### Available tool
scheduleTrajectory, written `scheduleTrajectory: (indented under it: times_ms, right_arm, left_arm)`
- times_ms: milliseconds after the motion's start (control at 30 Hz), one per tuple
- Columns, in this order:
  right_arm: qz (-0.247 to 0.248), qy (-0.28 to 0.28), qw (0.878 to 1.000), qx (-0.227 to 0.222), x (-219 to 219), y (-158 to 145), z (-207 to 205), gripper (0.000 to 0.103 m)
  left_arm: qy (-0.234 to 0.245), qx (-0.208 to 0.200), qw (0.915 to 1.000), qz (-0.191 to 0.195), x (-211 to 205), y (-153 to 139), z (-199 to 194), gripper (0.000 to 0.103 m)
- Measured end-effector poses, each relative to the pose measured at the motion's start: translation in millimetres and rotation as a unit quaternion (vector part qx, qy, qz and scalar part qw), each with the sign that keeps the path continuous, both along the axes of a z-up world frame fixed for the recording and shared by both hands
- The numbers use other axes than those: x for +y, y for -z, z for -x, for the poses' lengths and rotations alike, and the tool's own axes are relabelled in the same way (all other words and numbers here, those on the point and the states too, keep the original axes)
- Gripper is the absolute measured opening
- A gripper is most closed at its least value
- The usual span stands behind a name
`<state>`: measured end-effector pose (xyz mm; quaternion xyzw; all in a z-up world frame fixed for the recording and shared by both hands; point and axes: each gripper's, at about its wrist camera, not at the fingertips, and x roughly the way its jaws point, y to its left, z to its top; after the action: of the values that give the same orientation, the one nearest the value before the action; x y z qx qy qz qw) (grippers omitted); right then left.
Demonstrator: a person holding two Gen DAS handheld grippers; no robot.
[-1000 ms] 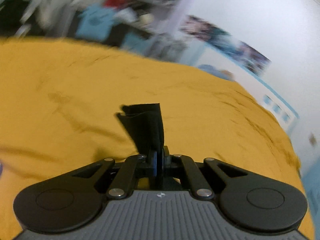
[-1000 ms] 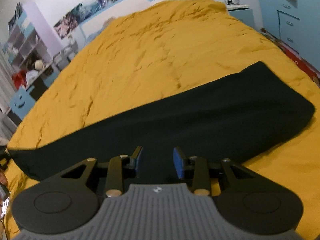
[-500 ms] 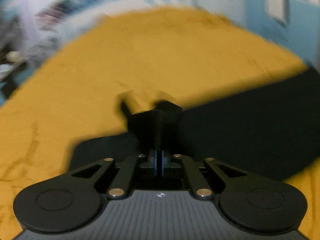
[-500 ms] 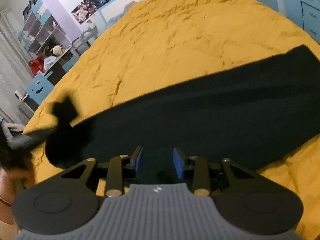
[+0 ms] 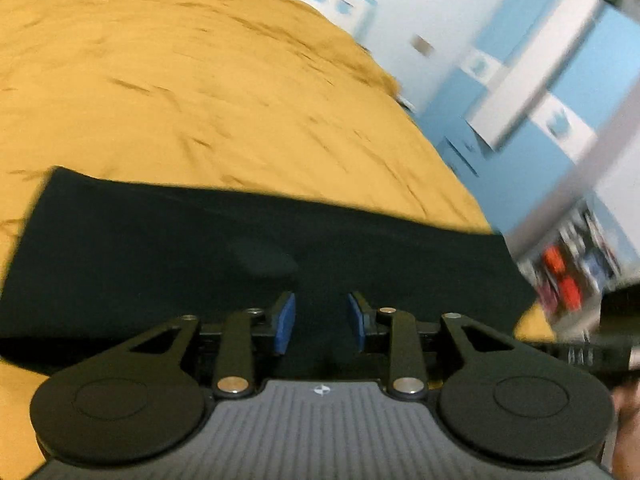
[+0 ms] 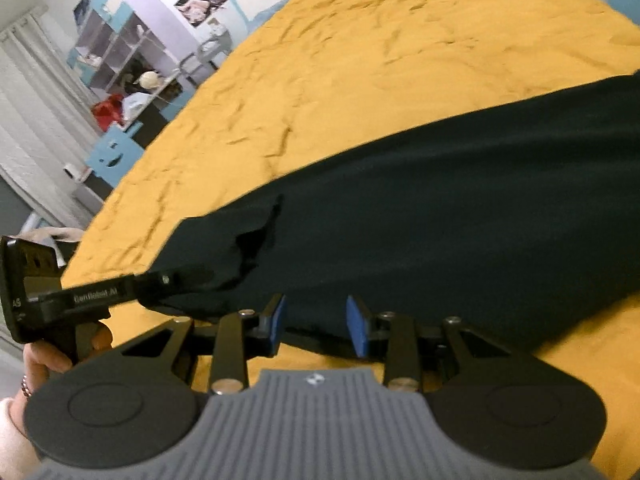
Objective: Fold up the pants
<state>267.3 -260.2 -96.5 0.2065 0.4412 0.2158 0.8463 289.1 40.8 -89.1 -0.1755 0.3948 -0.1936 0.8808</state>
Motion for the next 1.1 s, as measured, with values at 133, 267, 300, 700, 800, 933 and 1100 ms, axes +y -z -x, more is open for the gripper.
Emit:
scheduleTrajectory:
  times_ms: [133,267,300,700,800,933,1100]
  right_arm:
    - [-0.010,-0.019,1.000,-0.002,21,2,-16,0.031]
    - [-0.002,-0.040,0.999,0.000,41,4,-43,0.020]
    - [0.003,-0.047,0.999,0.002,46,5,-52,0.019]
    - [0.050,-0.136,0.988,-0.057,111,22,-138,0.019]
    - [0.072,-0.146,0.985,-0.058,123,33,-146,0.011]
    - [0.075,-0.146,0.984,-0.063,122,39,-143,0.000]
    - [0.086,-0.149,0.980,-0.102,119,19,-135,0.000]
  left_arm:
    - [-0.030,0.006,0.9983,-0.049,12,-1,-28,0.035]
    - [0.027,-0.016,0.9896,-0.140,-1,-1,-45,0.036]
    - [0.051,-0.022,0.9840,-0.169,-8,1,-54,0.038]
    - [0.035,-0.039,0.9807,-0.188,20,14,-77,0.041]
    - [0.025,-0.040,0.9806,-0.190,25,17,-76,0.041]
    - [0.015,-0.044,0.9812,-0.187,30,17,-71,0.041]
    - [0.009,-0.043,0.9819,-0.184,33,17,-68,0.037]
